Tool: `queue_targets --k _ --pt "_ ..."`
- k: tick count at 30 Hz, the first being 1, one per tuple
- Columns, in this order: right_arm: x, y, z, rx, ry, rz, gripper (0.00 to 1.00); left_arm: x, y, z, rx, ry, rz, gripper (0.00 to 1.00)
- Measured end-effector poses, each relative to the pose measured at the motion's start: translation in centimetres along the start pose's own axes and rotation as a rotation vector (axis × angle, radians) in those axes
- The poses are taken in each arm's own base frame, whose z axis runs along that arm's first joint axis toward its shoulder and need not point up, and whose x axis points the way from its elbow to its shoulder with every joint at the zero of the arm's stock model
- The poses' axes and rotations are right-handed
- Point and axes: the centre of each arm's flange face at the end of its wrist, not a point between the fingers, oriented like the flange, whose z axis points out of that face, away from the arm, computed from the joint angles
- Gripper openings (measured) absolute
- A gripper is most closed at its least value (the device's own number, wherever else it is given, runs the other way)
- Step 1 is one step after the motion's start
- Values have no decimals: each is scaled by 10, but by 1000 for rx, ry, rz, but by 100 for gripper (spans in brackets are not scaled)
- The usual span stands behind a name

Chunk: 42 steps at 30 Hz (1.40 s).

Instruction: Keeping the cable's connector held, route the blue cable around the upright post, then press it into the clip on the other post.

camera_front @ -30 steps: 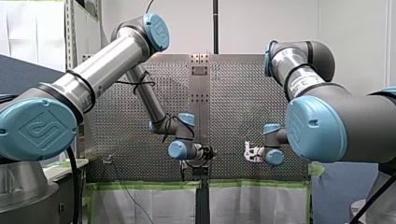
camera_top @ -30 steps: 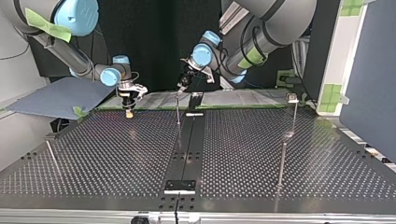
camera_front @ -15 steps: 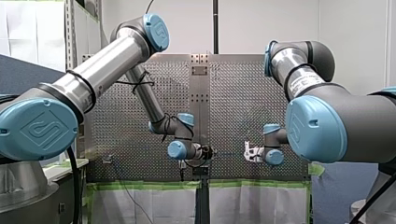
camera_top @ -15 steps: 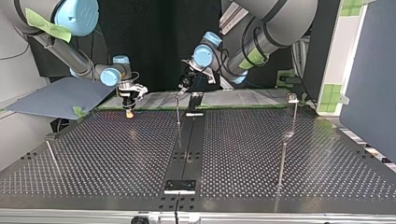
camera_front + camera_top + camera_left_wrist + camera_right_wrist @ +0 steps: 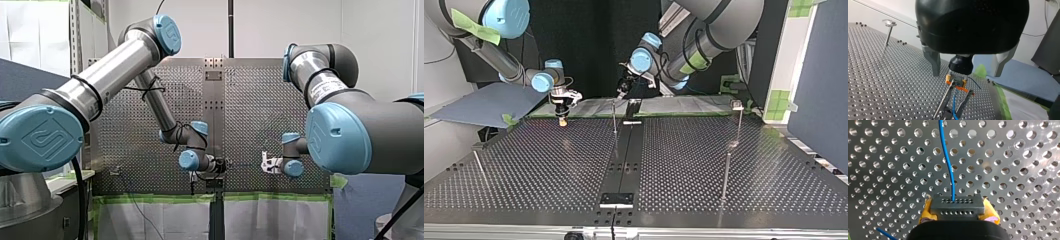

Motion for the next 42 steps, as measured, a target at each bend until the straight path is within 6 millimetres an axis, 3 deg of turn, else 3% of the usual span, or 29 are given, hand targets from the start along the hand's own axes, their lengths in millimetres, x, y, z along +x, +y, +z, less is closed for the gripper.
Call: queue_targets --k 11,15,26,42 --pt "0 1 0 -1 -1 0 0 2 2 -3 -29 23 27 100" --pt "0 3 0 -2 -1 2 0 -1 -9 -10 -32 33 57 100" --pt "1 1 0 2 2 2 0 -1 -58 -73 -62 108 96 100" --pt "1 -4 -1 16 -7 3 0 -43 -42 -118 -127 -31 -36 100"
